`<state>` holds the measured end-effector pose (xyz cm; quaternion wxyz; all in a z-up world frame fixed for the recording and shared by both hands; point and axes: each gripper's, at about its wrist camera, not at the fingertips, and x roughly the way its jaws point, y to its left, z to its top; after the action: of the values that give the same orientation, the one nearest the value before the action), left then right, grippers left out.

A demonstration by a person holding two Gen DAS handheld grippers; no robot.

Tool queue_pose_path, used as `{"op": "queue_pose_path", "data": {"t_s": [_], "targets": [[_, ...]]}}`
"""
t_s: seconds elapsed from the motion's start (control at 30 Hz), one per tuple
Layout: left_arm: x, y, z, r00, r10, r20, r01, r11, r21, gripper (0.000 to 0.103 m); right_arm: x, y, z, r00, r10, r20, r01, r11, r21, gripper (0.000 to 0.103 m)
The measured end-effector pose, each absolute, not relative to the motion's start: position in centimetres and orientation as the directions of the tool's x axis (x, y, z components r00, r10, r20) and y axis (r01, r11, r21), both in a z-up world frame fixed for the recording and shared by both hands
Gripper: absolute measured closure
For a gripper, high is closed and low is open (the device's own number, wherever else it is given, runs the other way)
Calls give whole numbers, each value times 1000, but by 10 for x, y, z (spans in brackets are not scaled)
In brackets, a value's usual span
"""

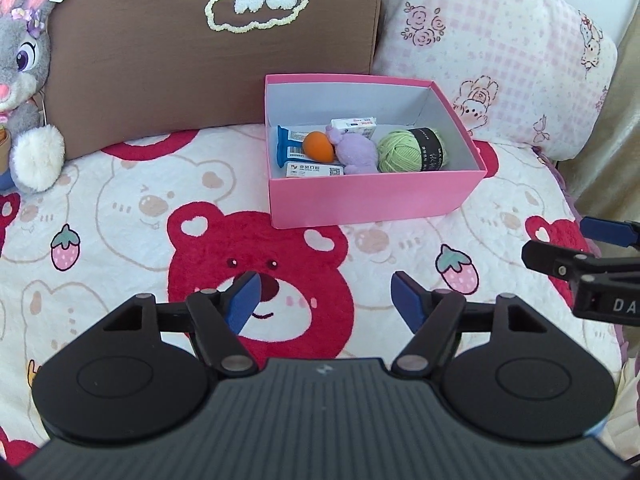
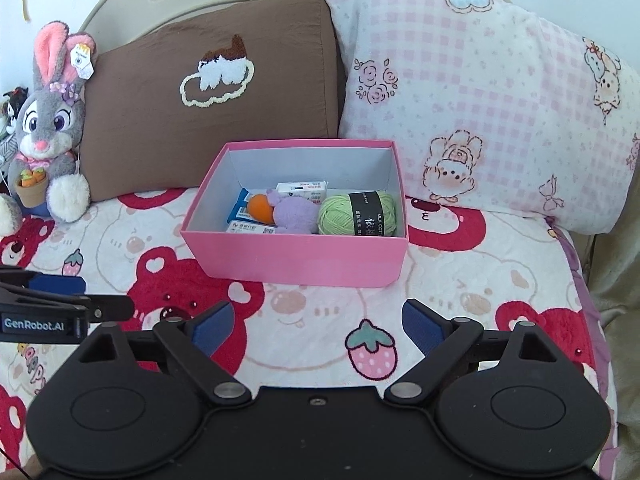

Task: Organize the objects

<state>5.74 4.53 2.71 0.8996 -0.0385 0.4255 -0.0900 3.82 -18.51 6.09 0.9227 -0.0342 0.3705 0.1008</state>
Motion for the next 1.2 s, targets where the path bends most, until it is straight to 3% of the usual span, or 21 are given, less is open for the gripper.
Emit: {"op": "queue_pose_path", "data": {"t_s": [0.07,0.2,0.27,0.33,0.53,1.2], "targets": [[56,46,26,621,-206,-756,133,979,-158,19,37,-183,60,705,137,-696,-205,979,-15,8],[55,42,25,614,-181,-768,126,983,-131,16,39,-183,57,692,94,-716,-181,983,-46,8],[55,42,24,610,-165,-775,118,986,-118,5,40,-183,56,680,98,-727,-176,984,-33,8],[54,41,22,603,-166,-781,121,986,-116,1,40,-182,54,670,92,-737,-170,985,-32,8],[59,38,11,536,-147,-832,109,989,-104,1,36,-181,52,652,92,-753,-177,984,-33,8],[65,43,10,490,-72,-869,67,997,-44,1,30,-180,49,644,74,-761,-177,983,-55,8]]}}
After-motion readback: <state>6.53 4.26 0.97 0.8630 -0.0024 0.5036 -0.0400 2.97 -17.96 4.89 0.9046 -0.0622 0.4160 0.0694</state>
